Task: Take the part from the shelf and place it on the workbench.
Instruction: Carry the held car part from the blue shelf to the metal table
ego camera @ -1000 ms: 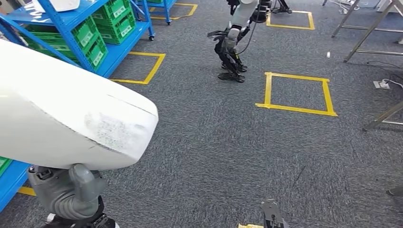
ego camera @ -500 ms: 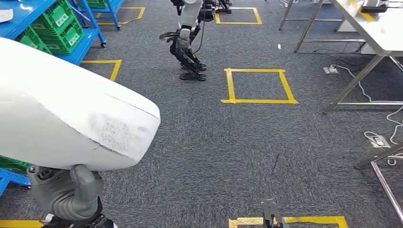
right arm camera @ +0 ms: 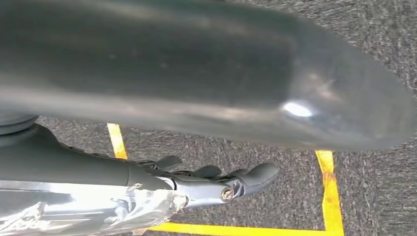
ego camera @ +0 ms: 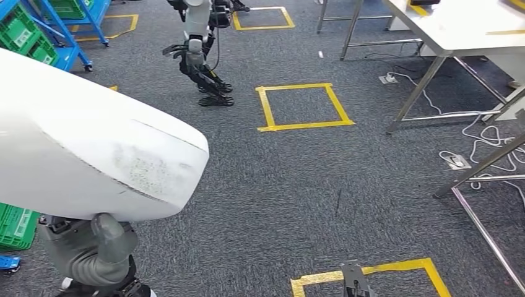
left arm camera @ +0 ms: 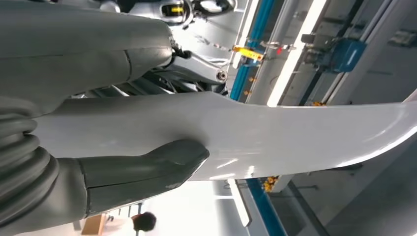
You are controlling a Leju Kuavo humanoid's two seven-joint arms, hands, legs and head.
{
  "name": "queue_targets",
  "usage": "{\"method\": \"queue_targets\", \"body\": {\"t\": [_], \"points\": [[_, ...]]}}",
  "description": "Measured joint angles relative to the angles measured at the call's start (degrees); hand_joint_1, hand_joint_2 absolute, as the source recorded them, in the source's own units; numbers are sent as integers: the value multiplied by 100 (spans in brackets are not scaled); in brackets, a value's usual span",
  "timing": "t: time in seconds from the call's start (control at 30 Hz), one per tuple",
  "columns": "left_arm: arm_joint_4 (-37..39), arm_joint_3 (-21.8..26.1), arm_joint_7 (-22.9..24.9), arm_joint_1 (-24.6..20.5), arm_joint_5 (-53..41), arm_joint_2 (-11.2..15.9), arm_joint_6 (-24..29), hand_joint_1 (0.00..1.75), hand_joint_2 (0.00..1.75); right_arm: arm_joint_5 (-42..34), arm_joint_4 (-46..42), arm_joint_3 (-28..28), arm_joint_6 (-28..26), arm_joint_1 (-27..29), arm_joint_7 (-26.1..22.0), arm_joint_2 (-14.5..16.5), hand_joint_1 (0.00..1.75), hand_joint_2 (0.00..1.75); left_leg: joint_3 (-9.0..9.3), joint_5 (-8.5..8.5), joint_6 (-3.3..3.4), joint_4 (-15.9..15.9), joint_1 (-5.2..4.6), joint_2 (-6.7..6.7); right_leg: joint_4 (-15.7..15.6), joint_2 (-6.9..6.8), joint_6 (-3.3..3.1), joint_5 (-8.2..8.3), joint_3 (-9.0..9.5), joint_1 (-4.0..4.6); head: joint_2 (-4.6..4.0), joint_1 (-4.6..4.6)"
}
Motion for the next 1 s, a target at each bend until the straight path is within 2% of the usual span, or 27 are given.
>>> {"method": "queue_targets", "body": {"t": [0.03, 0.07, 0.13, 0.2, 0.23, 0.27, 0.3, 0.33, 0.37, 0.4, 0.43, 0.47, 0.5, 0.53, 0.57, 0.6, 0.63, 0.7, 0.73, 0.77, 0.8, 0.83, 0.87, 0.93, 0.97, 1.0], "points": [[-1, 0, 0, -3, 0, -1, 0, 175, 175, 1, -1, -1, 1, -2, -1, 0, 0, 0, 12, -6, -31, -12, 7, 58, -13, 84, -35, 12, -7, 3, 0, -1], [-1, 0, 0, -7, 0, -2, 0, 175, 175, 1, -1, -2, 1, 3, -1, 0, 0, 0, 20, -35, -66, 1, 19, 47, -34, 156, -66, 26, -4, -4, 0, -3], [-2, 1, -1, -13, -1, 0, 0, 175, 175, 0, -2, -8, -1, 1, -1, 0, 0, 0, -90, -246, -127, 294, 39, -163, -78, 306, -127, 62, 17, -37, 1, -25], [-1, 2, -2, -7, -1, 15, 0, 175, 175, 0, -2, -12, 0, -9, -1, 0, 0, 0, -441, -602, -158, 1013, 48, -437, -86, 451, -157, 75, 13, -58, 1, -52], [-1, 2, -2, -3, -1, 24, 0, 175, 175, 1, -2, -13, 1, -11, -1, 0, 0, 0, -633, -725, -169, 1365, 50, -490, -86, 530, -163, 75, 10, -62, 0, -56], [0, 2, -2, 0, 0, 32, 0, 175, 175, 0, -2, -13, 1, -7, -1, 0, 0, 0, -760, -741, -176, 1564, 53, -511, -85, 613, -164, 74, 11, -65, 0, -57], [0, 2, -2, 2, 0, 37, 0, 175, 175, -1, -2, -14, 1, -3, -1, 0, 0, 0, -791, -643, -180, 1561, 59, -519, -84, 698, -161, 75, 12, -71, 0, -58], [0, 2, -2, 2, 0, 40, 0, 175, 175, -1, -2, -15, 1, 0, -1, 0, 0, 0, -711, -449, -183, 1339, 71, -537, -81, 785, -150, 78, 15, -80, -1, -57], [0, 1, -2, 2, 0, 40, 0, 175, 175, -1, -2, -15, 1, 0, -1, 0, 0, 0, -557, -219, -190, 983, 92, -602, -79, 872, -131, 80, 17, -92, -1, -57], [0, 1, -2, 2, 0, 40, 0, 175, 175, -1, -2, -15, 1, -4, -1, -1, 0, 0, -380, -36, -198, 590, 121, -736, -62, 954, -100, 80, 7, -95, -1, -62], [0, 0, -2, 2, 0, 40, 0, 175, 175, 0, -2, -15, 1, -9, -1, -1, 0, 0, -242, 76, -189, 284, 144, -860, -49, 1027, -65, 82, -12, -100, 0, -65], [0, 0, -2, 2, 0, 40, 0, 175, 175, 1, -2, -15, 1, -9, -1, -1, 0, 0, -164, 116, -169, 102, 154, -958, -43, 1087, -25, 87, -37, -108, 0, -71], [0, 0, -2, 0, -1, 40, 0, 175, 175, 2, -2, -15, 1, 1, -1, -1, 0, 0, -139, 112, -129, 28, 147, -997, -49, 1141, 21, 98, -61, -118, 0, -75], [0, -1, -2, -3, -2, 38, 0, 175, 175, 2, -1, -15, 1, 19, 0, 0, 0, 0, -139, 115, -73, 19, 137, -947, -73, 1190, 65, 114, -84, -135, 0, -77], [0, -3, -2, -8, -2, 33, 0, 175, 175, 3, -1, -15, 1, 42, 1, 0, 0, 0, -135, 130, -26, 1, 132, -888, -83, 1181, 101, 119, -99, -146, -1, -75], [0, -4, -2, -11, -3, 25, 0, 175, 175, 3, 0, -15, 1, 57, 1, 0, 0, 0, -126, 145, 23, -17, 131, -825, -22, 1070, 128, 73, -140, -141, -1, -59], [0, -6, -2, -11, -3, 16, 0, 175, 175, 5, 0, -15, 1, 56, 2, 0, 0, 0, -117, 156, 62, -36, 132, -751, 157, 909, 145, -42, -232, -129, -1, -39], [0, -4, -2, -5, -3, 5, 0, 175, 175, 8, 0, -15, 1, 30, 2, 0, 0, 0, -111, 149, 110, -43, 106, -601, 844, 560, 163, -416, -554, -110, -1, -3], [0, -3, -2, -1, -2, 6, 0, 175, 175, 9, 0, -15, 1, 21, 2, 0, 0, 0, -110, 143, 121, -43, 91, -522, 1215, 493, 171, -577, -728, -111, -1, 1], [0, -3, -2, 0, -2, 7, 0, 175, 175, 9, 0, -15, 1, 24, 2, 0, 0, 0, -106, 136, 127, -42, 81, -446, 1447, 463, 175, -645, -830, -111, -1, 1], [0, -3, -2, 0, -2, 7, 0, 175, 175, 9, 0, -15, 1, 32, 2, 0, 0, 0, -99, 128, 127, -41, 76, -376, 1474, 445, 175, -611, -829, -111, -1, 2], [0, -4, -1, 0, -2, 8, 0, 175, 175, 9, 0, -15, 1, 40, 2, 0, 0, 0, -86, 117, 120, -41, 73, -310, 1269, 416, 171, -478, -708, -109, -1, 3], [0, -4, -1, 0, -2, 8, 0, 175, 175, 10, -1, -15, 1, 43, 2, -1, 0, 0, -67, 103, 105, -40, 72, -247, 895, 340, 162, -294, -492, -106, -1, 3], [0, -4, -1, 0, -2, 8, 0, 175, 175, 15, -1, -15, 0, 27, 2, -1, 0, 0, -25, 64, 54, -33, 47, -145, 192, 121, 123, -36, -92, -78, -1, -2], [0, -3, -1, -2, -2, 7, 0, 175, 175, 19, -1, -15, 0, 17, 2, -1, 0, 0, -10, 51, 27, -31, 34, -103, 16, 62, 95, 13, 4, -64, -1, -5], [0, -3, 0, -4, -2, 6, 0, 175, 175, 22, 0, -15, 1, 11, 3, 0, 0, 0, -1, 45, 0, -33, 24, -63, -34, 66, 63, 18, 21, -48, -1, -10]]}}
